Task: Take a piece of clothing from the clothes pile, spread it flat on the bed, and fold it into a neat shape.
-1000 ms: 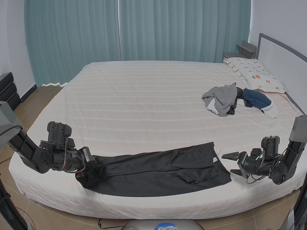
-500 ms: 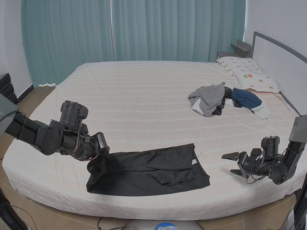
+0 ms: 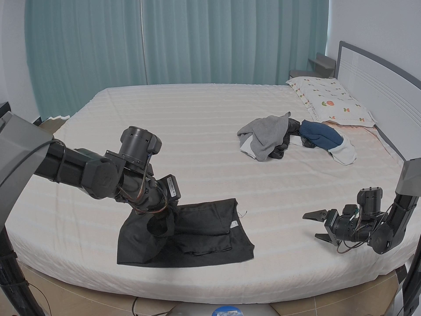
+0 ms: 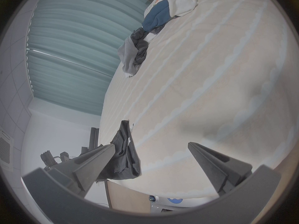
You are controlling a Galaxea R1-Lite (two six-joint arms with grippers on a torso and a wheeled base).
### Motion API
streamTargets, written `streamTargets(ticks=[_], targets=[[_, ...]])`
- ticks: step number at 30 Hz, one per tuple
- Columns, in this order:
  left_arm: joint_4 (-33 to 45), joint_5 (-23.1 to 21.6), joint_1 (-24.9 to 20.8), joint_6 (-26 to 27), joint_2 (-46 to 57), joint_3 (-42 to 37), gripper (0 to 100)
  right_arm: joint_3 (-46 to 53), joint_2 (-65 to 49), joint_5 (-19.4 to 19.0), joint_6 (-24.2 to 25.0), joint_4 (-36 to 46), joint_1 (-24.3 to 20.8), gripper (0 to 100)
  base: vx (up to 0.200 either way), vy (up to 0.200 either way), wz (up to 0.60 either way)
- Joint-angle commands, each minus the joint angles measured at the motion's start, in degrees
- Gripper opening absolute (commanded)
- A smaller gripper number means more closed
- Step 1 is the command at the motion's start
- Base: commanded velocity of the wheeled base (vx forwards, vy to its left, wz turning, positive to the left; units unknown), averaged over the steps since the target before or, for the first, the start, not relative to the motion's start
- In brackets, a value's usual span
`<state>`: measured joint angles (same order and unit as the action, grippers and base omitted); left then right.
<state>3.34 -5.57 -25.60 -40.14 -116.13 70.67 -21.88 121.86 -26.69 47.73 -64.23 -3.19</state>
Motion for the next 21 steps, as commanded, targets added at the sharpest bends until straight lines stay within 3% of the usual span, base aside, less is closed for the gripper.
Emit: streamTargets(ticks=[1,8,15,16,21], targets=[[1.7,0.2,-1.9,-1.1,-4.5,4.0,0,-0.1,0.2,0.0,0.0,0.0,-0.1,100,0.000,0.000,0.00],[2.1,6.1,-4.4,-3.5,-10.3,9.8,0,-0.1,0.3,0.0,0.0,0.0,-0.1,100,0.000,0.000,0.00],[2.5,6.1,-7.1,-4.3,-12.8,12.8,0,-0.2,0.3,0.0,0.0,0.0,-0.2,100,0.000,0.000,0.00],[2.5,6.1,-7.1,-4.3,-12.8,12.8,100,-0.2,0.3,0.0,0.0,0.0,-0.2,100,0.000,0.000,0.00],[3.8,5.9,-8.4,-4.4,-12.9,13.7,100,-0.2,0.4,0.0,-0.1,0.0,-0.1,100,0.000,0.000,0.00]])
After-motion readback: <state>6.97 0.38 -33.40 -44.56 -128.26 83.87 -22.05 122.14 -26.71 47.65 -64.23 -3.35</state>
